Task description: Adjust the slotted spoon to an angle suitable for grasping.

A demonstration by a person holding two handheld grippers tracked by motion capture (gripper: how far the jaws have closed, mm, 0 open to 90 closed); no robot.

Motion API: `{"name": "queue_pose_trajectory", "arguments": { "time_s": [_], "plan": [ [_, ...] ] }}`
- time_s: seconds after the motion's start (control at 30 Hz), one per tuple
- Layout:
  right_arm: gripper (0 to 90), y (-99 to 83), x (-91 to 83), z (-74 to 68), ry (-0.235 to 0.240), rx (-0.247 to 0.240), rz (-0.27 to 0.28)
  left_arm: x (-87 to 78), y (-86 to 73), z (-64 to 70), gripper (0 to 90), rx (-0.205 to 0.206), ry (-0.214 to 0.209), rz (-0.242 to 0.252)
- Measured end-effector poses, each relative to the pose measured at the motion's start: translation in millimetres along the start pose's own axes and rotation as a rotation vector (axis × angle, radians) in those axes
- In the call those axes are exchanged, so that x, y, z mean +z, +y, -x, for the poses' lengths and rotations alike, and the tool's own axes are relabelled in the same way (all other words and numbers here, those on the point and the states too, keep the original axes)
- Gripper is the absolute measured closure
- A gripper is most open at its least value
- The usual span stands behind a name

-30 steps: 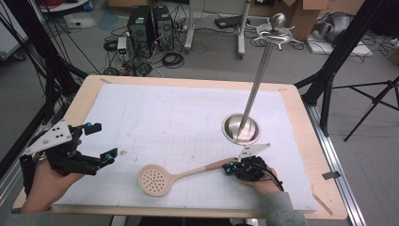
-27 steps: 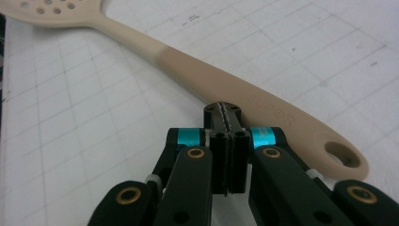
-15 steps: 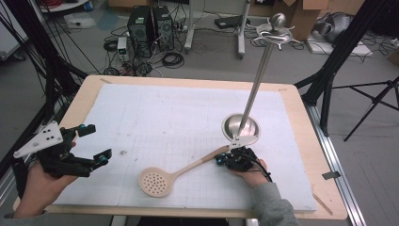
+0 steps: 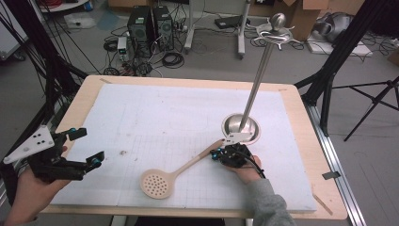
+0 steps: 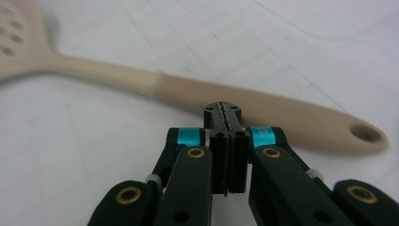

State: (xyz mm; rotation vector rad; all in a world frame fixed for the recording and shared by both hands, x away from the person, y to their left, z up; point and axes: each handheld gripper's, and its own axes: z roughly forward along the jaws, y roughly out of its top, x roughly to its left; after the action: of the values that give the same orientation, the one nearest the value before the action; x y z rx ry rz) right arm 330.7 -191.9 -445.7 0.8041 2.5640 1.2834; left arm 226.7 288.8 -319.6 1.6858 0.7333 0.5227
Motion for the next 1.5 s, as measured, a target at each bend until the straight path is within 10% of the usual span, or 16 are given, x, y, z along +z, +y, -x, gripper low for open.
{"name": "queue_pose_trajectory", "arguments": {
  "time_s": [0.4, 1.07, 1.5],
  "plan": [
    [90.0, 30.4, 23.4, -34.4, 0.106, -0.079, 0.048, -5.2, 1.4, 1.2, 2.0, 0.016, -0.003, 0.016],
    [90.0, 49.1, 70.6, -74.5, 0.214, -0.208, -0.051, -12.0, -0.7, -0.5, 2.0, 0.011, 0.014, 0.018],
    [90.0, 41.0, 59.4, -80.7, 0.239, -0.25, -0.108, -13.0, -0.8, -2.9, 2.0, 0.003, 0.01, 0.016]
  ]
}}
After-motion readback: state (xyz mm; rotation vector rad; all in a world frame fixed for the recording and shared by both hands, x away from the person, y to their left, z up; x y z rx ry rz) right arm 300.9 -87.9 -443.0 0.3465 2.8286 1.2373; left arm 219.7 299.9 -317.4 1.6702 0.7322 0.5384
